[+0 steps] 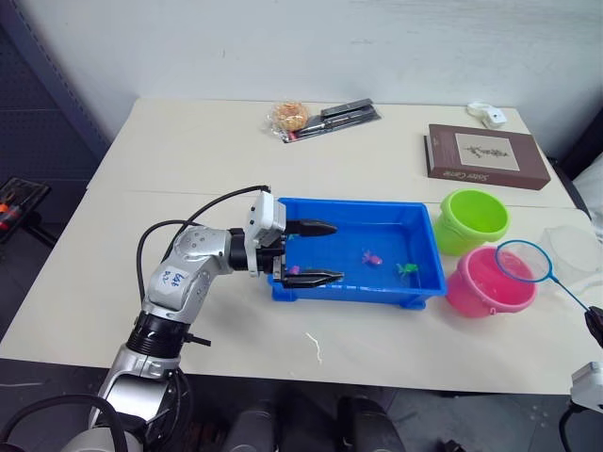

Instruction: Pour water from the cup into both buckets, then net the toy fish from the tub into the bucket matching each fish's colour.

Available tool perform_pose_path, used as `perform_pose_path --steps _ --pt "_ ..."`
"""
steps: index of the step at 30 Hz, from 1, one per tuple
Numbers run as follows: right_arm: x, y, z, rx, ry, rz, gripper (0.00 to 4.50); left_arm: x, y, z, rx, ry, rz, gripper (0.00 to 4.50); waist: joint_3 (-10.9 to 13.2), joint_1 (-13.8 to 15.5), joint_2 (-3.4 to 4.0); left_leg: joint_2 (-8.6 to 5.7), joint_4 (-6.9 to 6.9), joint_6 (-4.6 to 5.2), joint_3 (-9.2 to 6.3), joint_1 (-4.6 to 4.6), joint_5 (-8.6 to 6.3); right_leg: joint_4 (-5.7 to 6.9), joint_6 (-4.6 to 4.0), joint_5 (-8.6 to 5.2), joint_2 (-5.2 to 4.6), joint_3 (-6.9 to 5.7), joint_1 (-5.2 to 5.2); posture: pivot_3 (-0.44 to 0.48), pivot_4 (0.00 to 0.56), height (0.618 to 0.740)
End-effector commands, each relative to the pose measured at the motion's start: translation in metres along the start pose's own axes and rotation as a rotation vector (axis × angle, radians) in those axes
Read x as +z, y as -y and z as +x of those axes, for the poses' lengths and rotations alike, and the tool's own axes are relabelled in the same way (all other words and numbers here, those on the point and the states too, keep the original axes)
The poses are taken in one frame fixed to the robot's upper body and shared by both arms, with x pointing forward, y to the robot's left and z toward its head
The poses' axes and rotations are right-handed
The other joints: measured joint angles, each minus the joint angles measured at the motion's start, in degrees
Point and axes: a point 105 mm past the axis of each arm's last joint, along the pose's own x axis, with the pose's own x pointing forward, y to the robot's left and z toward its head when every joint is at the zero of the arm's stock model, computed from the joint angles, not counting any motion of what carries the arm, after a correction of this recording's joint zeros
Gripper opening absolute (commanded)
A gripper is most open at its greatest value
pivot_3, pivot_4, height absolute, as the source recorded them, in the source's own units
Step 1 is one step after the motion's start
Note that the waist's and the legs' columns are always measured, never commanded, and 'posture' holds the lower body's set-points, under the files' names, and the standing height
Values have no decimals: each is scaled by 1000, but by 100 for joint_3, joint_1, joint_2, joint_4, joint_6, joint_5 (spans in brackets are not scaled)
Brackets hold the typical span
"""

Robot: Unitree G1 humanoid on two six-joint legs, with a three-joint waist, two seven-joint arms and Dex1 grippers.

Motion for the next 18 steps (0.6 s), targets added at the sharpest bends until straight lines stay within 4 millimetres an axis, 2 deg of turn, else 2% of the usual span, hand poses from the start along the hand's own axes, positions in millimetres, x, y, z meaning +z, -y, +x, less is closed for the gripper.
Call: perform_pose_path --steps 1,3,4,6,8,10,12,15,18 --pt "-3 11 -3 -45 -17 48 0 7 -1 -1 -7 11 47 4448 0 1 0 1 0 0 0 0 0 0 0 0 0 0 0 0 150 738" --pt "-5 22 -4 -102 -27 148 0 7 -1 -5 -5 11 51 4448 0 0 0 1 0 0 0 1 0 1 0 0 0 0 0 0 150 738" --pt "-1 35 -2 -140 4 280 0 7 -3 -13 6 10 54 4448 0 -1 0 1 0 1 0 1 0 1 0 0 0 0 0 0 150 738" --pt "14 52 3 -136 97 483 0 7 -6 -27 30 2 58 4448 -1 -36 3 3 -1 2 1 4 0 4 0 0 0 -1 1 0 150 738" --pt "32 61 12 -48 190 641 0 4 -9 -44 51 -35 58 4448 0 -108 2 12 -13 1 8 27 0 11 0 0 4 4 12 0 150 738" --pt "46 60 18 76 234 760 0 0 -12 -57 70 -70 55 4448 1 -131 2 13 -17 3 13 45 -1 15 0 0 3 8 24 0 150 738" --pt "53 58 25 174 237 788 0 -1 -14 -66 92 -95 55 4448 1 -114 1 17 -20 7 -1 60 -4 6 -1 0 3 6 54 0 150 738" --pt "72 52 49 336 236 812 0 -3 -21 -89 164 -142 54 4448 3 -125 -3 9 -15 17 -17 64 -10 -5 -1 0 -9 16 76 0 150 738" --pt "88 43 73 418 211 798 0 -6 -22 -104 206 -178 52 4448 4 -117 -6 10 -14 16 -28 61 -12 -11 0 0 -16 15 77 0 150 738"
